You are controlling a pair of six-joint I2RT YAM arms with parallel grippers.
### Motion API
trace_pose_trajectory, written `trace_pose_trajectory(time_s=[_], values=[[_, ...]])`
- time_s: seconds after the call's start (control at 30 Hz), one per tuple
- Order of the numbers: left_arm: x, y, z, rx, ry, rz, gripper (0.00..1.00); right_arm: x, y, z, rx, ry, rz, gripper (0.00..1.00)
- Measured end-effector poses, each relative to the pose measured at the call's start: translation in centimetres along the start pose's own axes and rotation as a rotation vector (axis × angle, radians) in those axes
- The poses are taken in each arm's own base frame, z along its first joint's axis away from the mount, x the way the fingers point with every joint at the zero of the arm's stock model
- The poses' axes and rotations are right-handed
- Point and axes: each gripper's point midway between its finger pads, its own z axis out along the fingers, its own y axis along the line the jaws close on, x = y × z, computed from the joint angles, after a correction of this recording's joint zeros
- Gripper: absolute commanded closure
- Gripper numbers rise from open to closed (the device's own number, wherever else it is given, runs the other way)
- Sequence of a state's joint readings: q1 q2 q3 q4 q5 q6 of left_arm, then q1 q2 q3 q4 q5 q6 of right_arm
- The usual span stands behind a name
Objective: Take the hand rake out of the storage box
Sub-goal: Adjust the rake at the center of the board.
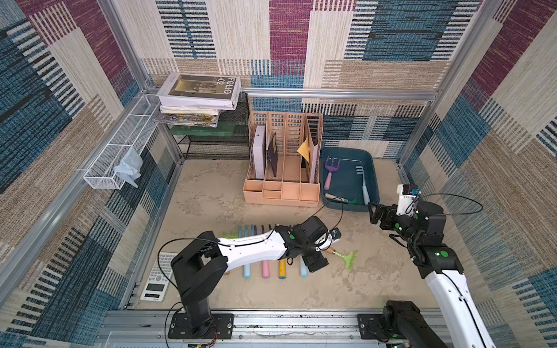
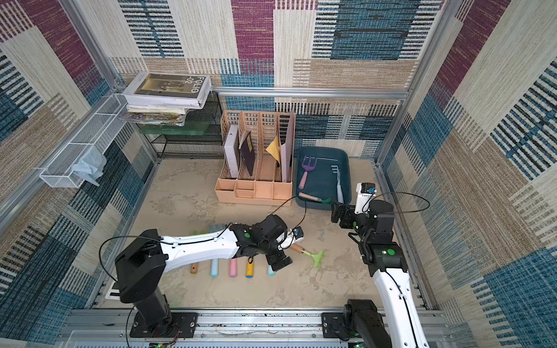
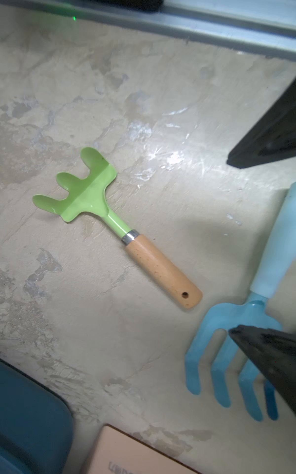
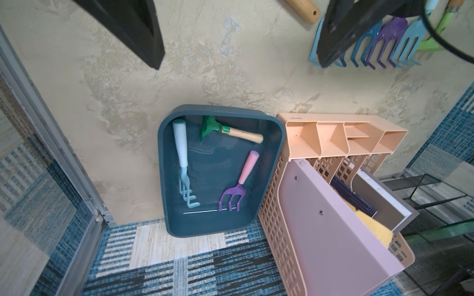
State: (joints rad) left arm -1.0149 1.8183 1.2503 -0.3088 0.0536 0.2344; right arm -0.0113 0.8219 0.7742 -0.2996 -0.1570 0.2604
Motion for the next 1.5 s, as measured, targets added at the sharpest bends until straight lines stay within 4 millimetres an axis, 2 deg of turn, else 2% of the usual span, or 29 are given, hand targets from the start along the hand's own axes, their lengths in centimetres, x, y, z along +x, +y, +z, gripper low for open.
trace_pose_trajectory(time_s=[0.23, 0.33, 0.4, 0.47, 0.6, 0.7, 0.87, 1.07, 1.23, 1.43, 1.5], values=[[-3.1, 0.5, 4.7, 0.041, 0.049, 0.110, 0.15, 2.2, -3.7, 0.8, 0.083, 0.044, 0.129, 0.04], [-2.0, 0.2, 6.6, 0.068, 0.115, 0.137, 0.16, 2.1, -4.0, 0.6, 0.079, 0.035, 0.145, 0.04], [-1.0, -0.2, 7.1, 0.086, 0.154, 0.146, 0.17, 1.9, -4.1, 0.5, 0.077, 0.023, 0.150, 0.04], [-0.3, -0.4, 7.3, 0.100, 0.177, 0.150, 0.21, 1.9, -4.2, 0.5, 0.077, 0.018, 0.153, 0.04], [0.0, -0.7, 7.4, 0.116, 0.191, 0.148, 0.41, 1.9, -4.1, 0.6, 0.073, 0.015, 0.159, 0.04], [0.0, -1.1, 7.1, 0.120, 0.199, 0.147, 0.44, 1.8, -4.2, 0.5, 0.072, 0.009, 0.161, 0.04], [-0.3, -2.1, 6.3, 0.111, 0.206, 0.151, 0.58, 2.1, -4.3, 0.6, 0.075, 0.012, 0.168, 0.04], [0.7, -2.1, 6.5, 0.085, 0.240, 0.110, 0.66, 2.2, -4.4, 0.5, 0.078, 0.010, 0.173, 0.04], [1.4, -2.3, 6.7, 0.073, 0.260, 0.064, 0.68, 2.2, -4.4, 0.5, 0.079, 0.008, 0.176, 0.04], [1.4, -2.4, 6.5, 0.035, 0.258, -0.020, 0.92, 2.2, -4.5, 0.5, 0.081, 0.008, 0.180, 0.05], [1.5, -2.1, 6.2, -0.001, 0.266, -0.063, 0.94, 2.3, -4.6, 0.6, 0.083, 0.011, 0.182, 0.05]])
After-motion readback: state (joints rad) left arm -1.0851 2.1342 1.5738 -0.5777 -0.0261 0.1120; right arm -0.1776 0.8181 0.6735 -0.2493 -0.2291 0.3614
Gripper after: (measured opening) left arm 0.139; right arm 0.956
